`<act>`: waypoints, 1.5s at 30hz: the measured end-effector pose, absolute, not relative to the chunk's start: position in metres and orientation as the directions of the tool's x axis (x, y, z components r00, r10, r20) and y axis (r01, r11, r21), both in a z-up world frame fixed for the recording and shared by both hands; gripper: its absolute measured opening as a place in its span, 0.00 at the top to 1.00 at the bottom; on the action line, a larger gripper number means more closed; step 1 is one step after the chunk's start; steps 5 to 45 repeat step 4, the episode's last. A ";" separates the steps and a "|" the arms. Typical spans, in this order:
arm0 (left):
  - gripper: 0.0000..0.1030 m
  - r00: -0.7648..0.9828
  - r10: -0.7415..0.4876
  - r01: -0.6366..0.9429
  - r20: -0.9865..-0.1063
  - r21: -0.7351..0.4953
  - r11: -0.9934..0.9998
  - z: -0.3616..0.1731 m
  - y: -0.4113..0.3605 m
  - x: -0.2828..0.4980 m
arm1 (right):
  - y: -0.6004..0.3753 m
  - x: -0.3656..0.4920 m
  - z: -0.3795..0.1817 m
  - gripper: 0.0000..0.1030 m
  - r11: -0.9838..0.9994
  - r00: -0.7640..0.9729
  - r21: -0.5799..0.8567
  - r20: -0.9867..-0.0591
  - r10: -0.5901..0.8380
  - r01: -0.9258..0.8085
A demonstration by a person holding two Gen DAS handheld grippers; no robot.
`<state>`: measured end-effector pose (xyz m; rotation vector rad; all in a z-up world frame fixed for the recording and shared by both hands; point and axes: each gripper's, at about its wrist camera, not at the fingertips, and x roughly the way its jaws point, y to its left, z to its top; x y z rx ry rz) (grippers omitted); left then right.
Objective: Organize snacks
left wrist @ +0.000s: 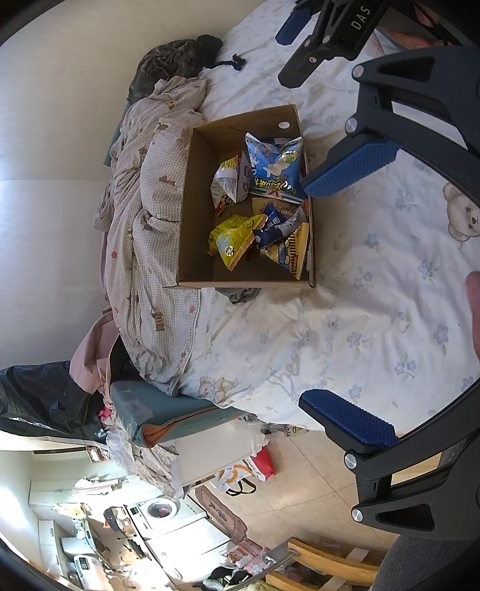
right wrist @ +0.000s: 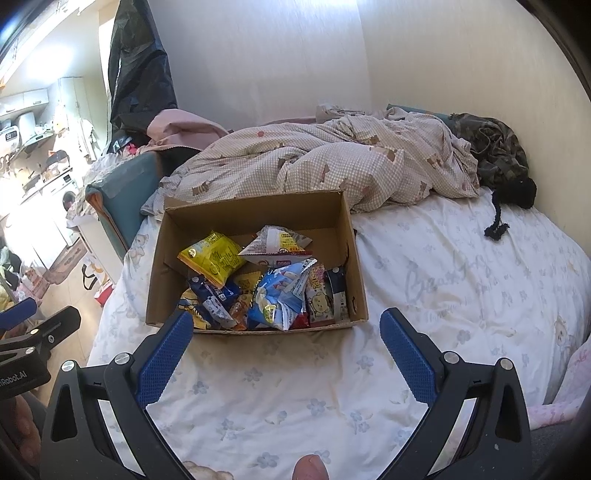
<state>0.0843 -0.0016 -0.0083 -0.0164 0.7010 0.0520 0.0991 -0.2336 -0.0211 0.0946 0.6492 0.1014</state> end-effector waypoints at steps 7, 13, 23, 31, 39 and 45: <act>0.00 0.765 0.032 -0.047 -0.644 -0.006 0.999 -0.009 -0.005 0.085 | -0.232 0.098 -0.021 0.00 0.990 0.793 0.128 -0.595 0.128 -0.063; 0.00 0.765 0.032 -0.047 -0.644 -0.006 0.999 -0.009 -0.005 0.085 | -0.232 0.098 -0.021 0.00 0.990 0.793 0.128 -0.595 0.128 -0.063; 0.00 0.765 0.032 -0.047 -0.644 -0.006 0.999 -0.009 -0.005 0.085 | -0.232 0.098 -0.021 0.00 0.990 0.793 0.128 -0.595 0.128 -0.063; 0.00 0.765 0.032 -0.047 -0.644 -0.006 0.999 -0.009 -0.005 0.085 | -0.232 0.098 -0.021 0.00 0.990 0.793 0.128 -0.595 0.128 -0.063; 0.00 0.765 0.032 -0.047 -0.644 -0.006 0.999 -0.009 -0.005 0.085 | -0.232 0.098 -0.021 0.00 0.990 0.793 0.128 -0.595 0.128 -0.063; 0.00 0.765 0.032 -0.047 -0.644 -0.006 0.999 -0.009 -0.005 0.085 | -0.232 0.098 -0.021 0.00 0.990 0.793 0.128 -0.595 0.128 -0.063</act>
